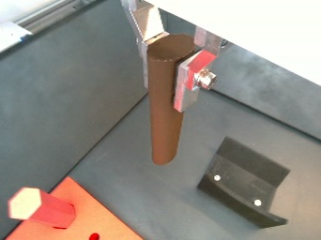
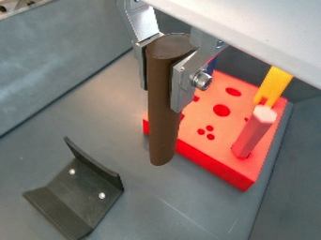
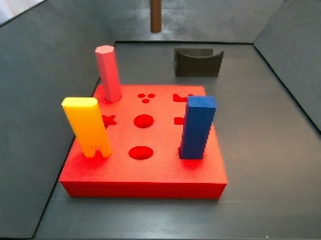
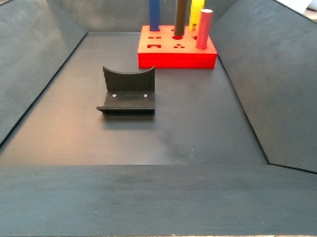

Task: Pick up the oval object. Move up. Move to above the board. Insert the oval object.
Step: Move to above the board.

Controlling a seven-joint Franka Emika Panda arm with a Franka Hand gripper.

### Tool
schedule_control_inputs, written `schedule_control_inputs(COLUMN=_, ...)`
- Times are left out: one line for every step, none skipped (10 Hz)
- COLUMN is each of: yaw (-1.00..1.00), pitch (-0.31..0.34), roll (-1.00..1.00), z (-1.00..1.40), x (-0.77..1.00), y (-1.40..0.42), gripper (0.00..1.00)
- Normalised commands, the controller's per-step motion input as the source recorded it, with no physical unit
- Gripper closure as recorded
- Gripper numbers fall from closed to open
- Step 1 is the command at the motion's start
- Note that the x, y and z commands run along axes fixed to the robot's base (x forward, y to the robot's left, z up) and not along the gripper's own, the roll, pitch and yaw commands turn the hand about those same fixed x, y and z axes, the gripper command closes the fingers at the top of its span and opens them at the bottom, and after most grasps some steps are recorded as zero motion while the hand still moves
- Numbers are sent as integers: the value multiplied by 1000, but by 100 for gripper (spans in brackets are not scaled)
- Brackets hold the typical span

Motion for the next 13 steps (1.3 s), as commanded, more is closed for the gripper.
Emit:
schedule_control_inputs(yaw=-36, pitch=78, roll=-149, z=736, x=43, y=43, gripper=100)
schedule_control_inputs(yaw=-36, pitch=77, roll=-145, z=620, x=34, y=35, gripper=100)
schedule_control_inputs(yaw=-37, pitch=78, roll=-137, z=386, x=22, y=23, gripper=100)
schedule_control_inputs(yaw=551, pitch=336, roll=308, z=112, x=-14, y=-1000, gripper=100)
schedule_control_inputs(yaw=546, pitch=320, roll=323, z=74, x=-9, y=-1000, gripper=100)
schedule_control_inputs(yaw=379, pitch=262, roll=342, z=92, x=6, y=-1000, gripper=100)
schedule_control_inputs(yaw=225, pitch=224, roll=245, z=99, x=21, y=-1000, gripper=100)
schedule_control_inputs(yaw=91, pitch=170, roll=160, z=91, x=44, y=-1000, gripper=100)
schedule_control_inputs(yaw=62, pitch=147, roll=126, z=95, x=53, y=-1000, gripper=100)
schedule_control_inputs(yaw=21, pitch=113, roll=98, z=108, x=79, y=-1000, gripper=100)
schedule_control_inputs(yaw=19, pitch=106, roll=88, z=99, x=93, y=-946, gripper=100)
schedule_control_inputs(yaw=14, pitch=108, roll=81, z=69, x=94, y=-545, gripper=100)
schedule_control_inputs(yaw=13, pitch=101, roll=73, z=44, x=87, y=-328, gripper=100)
